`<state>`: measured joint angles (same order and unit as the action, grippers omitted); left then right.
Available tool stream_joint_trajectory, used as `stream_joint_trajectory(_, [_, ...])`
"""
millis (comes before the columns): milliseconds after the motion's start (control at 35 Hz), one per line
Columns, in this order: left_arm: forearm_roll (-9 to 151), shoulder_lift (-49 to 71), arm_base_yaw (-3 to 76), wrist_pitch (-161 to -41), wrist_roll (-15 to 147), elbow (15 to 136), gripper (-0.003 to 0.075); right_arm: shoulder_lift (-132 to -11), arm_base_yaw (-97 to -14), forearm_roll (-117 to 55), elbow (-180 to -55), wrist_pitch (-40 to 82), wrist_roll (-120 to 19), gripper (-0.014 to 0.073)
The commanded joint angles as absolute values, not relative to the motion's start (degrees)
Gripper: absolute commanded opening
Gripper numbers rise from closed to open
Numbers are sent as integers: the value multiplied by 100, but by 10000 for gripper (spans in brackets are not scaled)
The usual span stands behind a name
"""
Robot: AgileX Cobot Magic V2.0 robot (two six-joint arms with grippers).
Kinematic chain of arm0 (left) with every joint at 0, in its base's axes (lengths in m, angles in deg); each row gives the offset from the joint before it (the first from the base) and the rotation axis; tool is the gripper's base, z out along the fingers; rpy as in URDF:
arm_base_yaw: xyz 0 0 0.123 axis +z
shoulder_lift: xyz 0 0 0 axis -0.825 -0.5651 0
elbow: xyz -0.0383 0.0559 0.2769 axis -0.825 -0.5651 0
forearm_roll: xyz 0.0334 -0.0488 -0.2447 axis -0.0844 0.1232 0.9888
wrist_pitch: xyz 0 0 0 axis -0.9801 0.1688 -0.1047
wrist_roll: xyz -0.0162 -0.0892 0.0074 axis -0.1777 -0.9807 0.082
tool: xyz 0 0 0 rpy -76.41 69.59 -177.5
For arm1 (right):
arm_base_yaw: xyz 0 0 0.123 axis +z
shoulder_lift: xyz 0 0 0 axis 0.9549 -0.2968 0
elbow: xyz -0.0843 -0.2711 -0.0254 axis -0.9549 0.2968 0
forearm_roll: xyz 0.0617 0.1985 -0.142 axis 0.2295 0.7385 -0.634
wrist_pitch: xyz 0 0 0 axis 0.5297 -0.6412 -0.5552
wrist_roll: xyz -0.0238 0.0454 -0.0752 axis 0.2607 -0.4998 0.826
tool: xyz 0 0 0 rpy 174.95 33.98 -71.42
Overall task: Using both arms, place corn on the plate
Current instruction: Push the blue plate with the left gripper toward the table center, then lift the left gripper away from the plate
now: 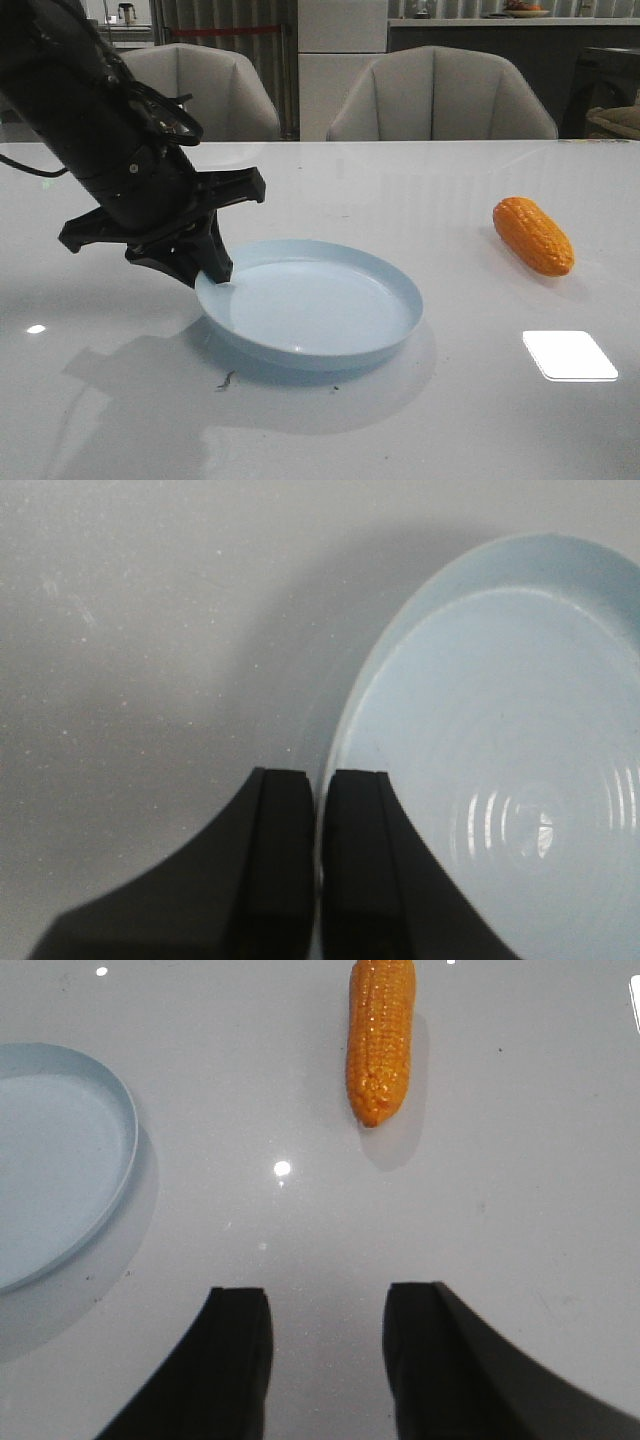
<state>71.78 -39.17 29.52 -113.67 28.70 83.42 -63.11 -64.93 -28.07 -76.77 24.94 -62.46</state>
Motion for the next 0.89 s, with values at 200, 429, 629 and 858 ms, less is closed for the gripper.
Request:
stream_joint_trajectory(200, [7233, -3750, 2899, -11115, 3022, 8497, 468, -6294, -6510, -2844, -7901, 2846, -6199, 395])
stream_joint_trajectory(429, [6445, -3519, 2899, -11145, 3080, 8606, 470, -6294, -6510, -2844, -7901, 2846, -6199, 395])
stream_joint_trajectory(629, [5727, -2852, 2899, -11169, 3080, 8672, 461, -6294, -6510, -2844, -7901, 2846, -6199, 395])
stream_joint_trajectory(858, [5042, -1866, 2916, -11207, 3080, 8672, 461, -6294, -6510, -2833, -7912, 2833, -6199, 395])
